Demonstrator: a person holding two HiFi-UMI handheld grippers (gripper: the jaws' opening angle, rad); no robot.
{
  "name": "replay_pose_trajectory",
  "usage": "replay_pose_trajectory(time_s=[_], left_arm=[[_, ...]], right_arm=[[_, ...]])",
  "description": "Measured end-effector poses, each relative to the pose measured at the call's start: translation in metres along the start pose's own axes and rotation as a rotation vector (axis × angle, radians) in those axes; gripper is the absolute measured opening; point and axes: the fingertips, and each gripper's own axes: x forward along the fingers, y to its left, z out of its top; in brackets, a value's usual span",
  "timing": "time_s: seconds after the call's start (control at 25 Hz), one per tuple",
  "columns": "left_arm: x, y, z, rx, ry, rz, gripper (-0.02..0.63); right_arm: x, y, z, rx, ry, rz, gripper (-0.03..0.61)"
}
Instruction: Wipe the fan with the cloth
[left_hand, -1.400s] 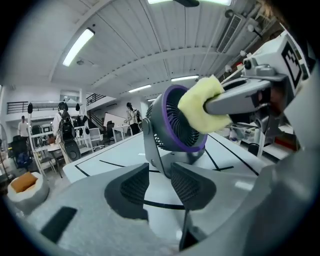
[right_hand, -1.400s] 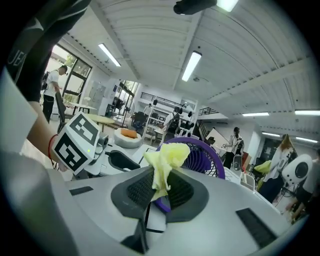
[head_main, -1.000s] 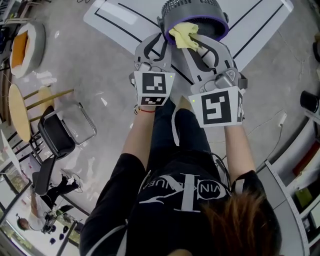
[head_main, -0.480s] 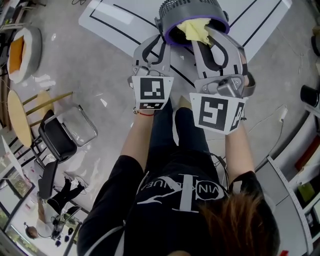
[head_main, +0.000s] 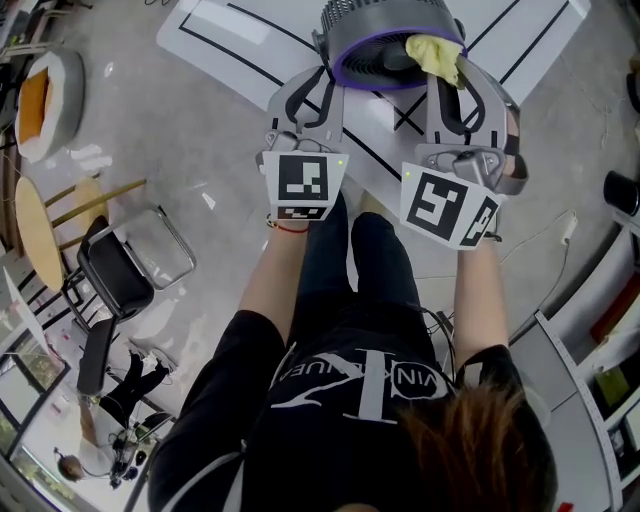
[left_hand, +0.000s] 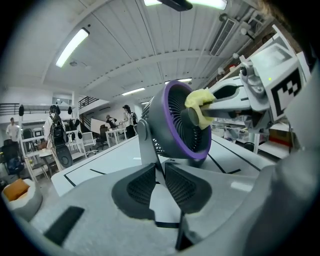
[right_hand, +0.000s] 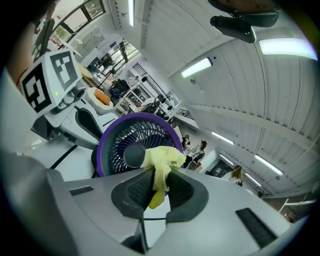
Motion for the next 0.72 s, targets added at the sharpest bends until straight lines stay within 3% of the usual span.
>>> replay_pose_trajectory(time_s=[0.28,0.72], left_arm=[[-0.001,0.004,0.001,-0.014,0.001,-0.005,0.067],[-0.003,0.006,0.005,-0.026,-0.008,-0.008,0.064]], right_arm=[[0.002,0.018,-0.016,-0.032,0.064,0.024,0.035],[0.000,0.045,-0.018,-0.041,0.074,0.094,0.035]])
